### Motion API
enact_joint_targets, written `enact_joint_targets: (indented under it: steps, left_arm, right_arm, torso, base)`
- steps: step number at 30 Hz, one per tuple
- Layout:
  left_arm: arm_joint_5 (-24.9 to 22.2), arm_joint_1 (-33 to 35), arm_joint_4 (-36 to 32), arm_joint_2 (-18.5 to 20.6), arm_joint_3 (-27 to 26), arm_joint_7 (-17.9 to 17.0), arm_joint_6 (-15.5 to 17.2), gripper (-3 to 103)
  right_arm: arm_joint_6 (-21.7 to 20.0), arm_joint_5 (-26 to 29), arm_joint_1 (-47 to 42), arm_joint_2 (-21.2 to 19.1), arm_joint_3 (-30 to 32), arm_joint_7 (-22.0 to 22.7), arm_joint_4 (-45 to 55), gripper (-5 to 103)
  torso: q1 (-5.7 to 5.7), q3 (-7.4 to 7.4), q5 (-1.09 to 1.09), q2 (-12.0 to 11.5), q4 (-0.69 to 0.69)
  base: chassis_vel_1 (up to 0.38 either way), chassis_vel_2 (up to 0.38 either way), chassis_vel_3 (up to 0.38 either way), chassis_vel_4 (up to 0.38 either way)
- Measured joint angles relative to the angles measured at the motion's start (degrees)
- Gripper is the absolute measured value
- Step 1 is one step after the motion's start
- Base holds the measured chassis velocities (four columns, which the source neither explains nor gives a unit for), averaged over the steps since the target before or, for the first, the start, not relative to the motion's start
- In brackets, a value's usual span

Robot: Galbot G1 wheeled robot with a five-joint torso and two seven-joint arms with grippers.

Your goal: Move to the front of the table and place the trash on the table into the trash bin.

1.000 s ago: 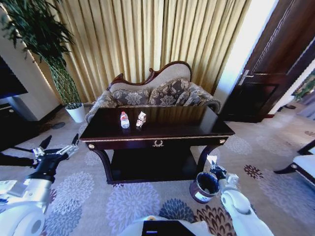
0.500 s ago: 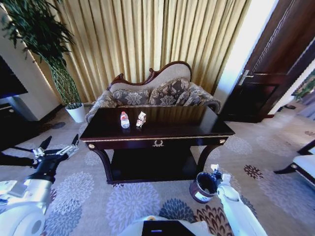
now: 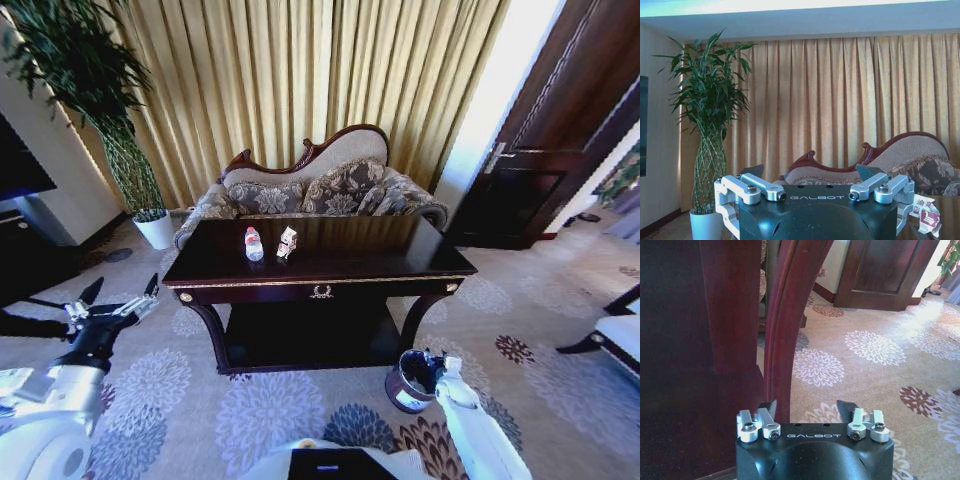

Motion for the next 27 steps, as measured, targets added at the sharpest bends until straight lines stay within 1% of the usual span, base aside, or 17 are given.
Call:
enact_joint_targets:
  steps: [1,3,4,5,6,8,9,20,27]
  left_arm:
    - [0.0,0.0,0.0,0.0,0.0,0.0,0.0,100]
    - [0.0,0.0,0.0,0.0,0.1,0.0,0.0,100]
    - [0.0,0.0,0.0,0.0,0.1,0.0,0.0,100]
    - [0.0,0.0,0.0,0.0,0.1,0.0,0.0,100]
    - [0.0,0.0,0.0,0.0,0.1,0.0,0.0,100]
    - [0.0,-0.1,0.0,-0.1,0.2,0.0,0.0,100]
    - [0.0,-0.1,0.0,-0.1,0.2,0.0,0.0,100]
    - [-0.2,-0.2,0.0,-0.1,0.0,0.0,-0.1,100]
    - [-0.2,-0.3,0.0,-0.1,0.0,0.0,-0.1,100]
  right_arm:
    - [0.0,0.0,0.0,0.0,0.0,0.0,0.0,70]
    - [0.0,0.2,-0.3,-0.2,0.1,0.1,0.1,81]
    - [0.0,0.4,-0.5,-0.3,0.2,0.1,0.1,81]
    - [0.0,0.6,-0.6,-0.3,0.2,0.1,0.1,86]
    - [0.0,0.6,-0.6,-0.3,0.2,0.1,0.1,86]
    - [0.0,0.9,-0.7,-0.4,0.3,0.1,0.1,96]
    - [0.0,1.0,-0.8,-0.4,0.3,0.1,0.0,99]
    - [0.9,0.5,-0.9,-0.3,0.5,0.1,-1.5,100]
    - [1.0,0.8,-1.5,-0.4,0.9,0.1,-0.5,100]
  torso:
    - [0.00,0.00,0.00,0.0,0.00]
    - [0.00,0.00,0.00,0.0,-0.01]
    - [0.00,0.00,0.00,0.0,0.00]
    - [0.00,0.00,0.00,0.0,-0.01]
    - [0.00,0.00,0.00,0.0,-0.01]
    - [0.00,0.00,0.00,0.0,0.00]
    - [-0.01,0.00,0.00,0.0,0.00]
    - [-0.01,0.00,0.00,0.0,-0.01]
    - [-0.01,0.00,0.01,0.0,-0.01]
  base:
    - [0.000,0.000,0.000,0.000]
    - [0.000,0.000,0.000,0.000]
    - [0.000,0.000,0.000,0.000]
    - [0.000,0.000,0.000,0.000]
    - [0.000,0.000,0.000,0.000]
    - [0.000,0.000,0.000,0.000]
    - [0.000,0.000,0.000,0.000]
    - [0.000,0.000,0.000,0.000]
    - [0.000,0.000,0.000,0.000]
